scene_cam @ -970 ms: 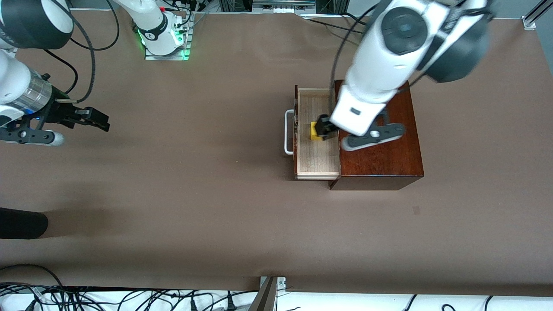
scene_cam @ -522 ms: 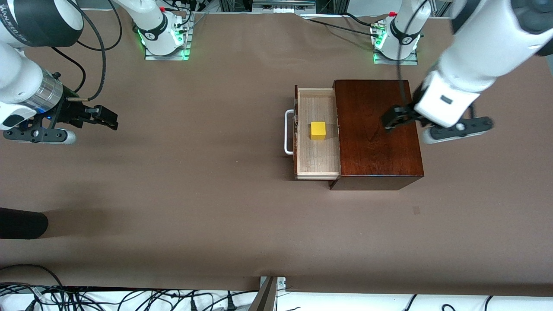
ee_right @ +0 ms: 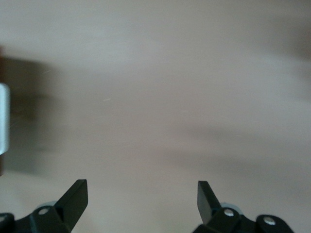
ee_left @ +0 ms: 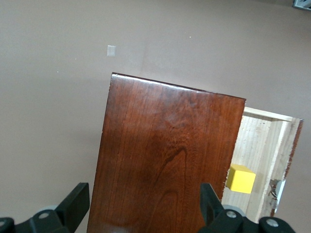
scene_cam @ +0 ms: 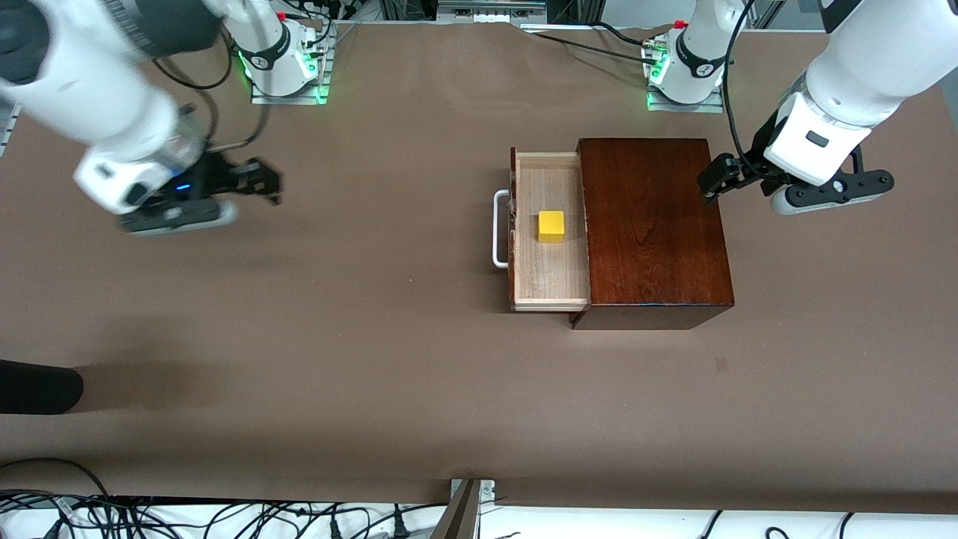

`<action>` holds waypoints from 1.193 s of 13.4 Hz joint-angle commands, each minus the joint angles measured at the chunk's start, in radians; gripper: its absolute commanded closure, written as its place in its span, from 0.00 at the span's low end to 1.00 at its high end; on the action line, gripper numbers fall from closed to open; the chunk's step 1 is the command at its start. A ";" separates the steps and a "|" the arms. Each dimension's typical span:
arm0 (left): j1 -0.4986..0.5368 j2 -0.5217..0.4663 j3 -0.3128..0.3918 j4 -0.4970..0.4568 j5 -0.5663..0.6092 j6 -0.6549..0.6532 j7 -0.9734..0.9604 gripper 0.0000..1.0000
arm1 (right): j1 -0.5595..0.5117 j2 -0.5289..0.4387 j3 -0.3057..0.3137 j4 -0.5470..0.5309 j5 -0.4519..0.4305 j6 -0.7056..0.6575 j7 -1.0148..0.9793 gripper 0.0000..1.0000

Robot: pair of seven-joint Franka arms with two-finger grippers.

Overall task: Open drawer, take yellow block, close drawer
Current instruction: 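Move the right gripper over the yellow cube in the drawer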

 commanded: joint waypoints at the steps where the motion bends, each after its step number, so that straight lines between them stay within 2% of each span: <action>1: 0.013 -0.016 -0.003 -0.038 -0.002 0.042 0.059 0.00 | 0.069 0.026 0.048 0.040 0.051 0.037 0.051 0.00; 4: 0.030 0.015 0.004 -0.024 0.014 0.065 0.070 0.00 | 0.190 0.072 0.050 0.042 0.073 0.133 0.064 0.00; 6: 0.064 0.021 0.004 -0.024 0.019 0.076 0.189 0.00 | 0.278 0.107 0.050 0.046 0.071 0.188 0.053 0.00; 10: 0.101 0.028 0.005 -0.023 0.018 0.068 0.306 0.00 | 0.425 0.251 0.051 0.179 0.071 0.275 -0.028 0.00; 12: 0.127 0.041 0.007 0.001 0.018 0.071 0.306 0.00 | 0.478 0.331 0.050 0.267 0.065 0.276 -0.073 0.00; 16: 0.173 0.057 0.005 0.038 0.016 0.077 0.309 0.00 | 0.499 0.408 0.050 0.285 0.056 0.331 -0.316 0.00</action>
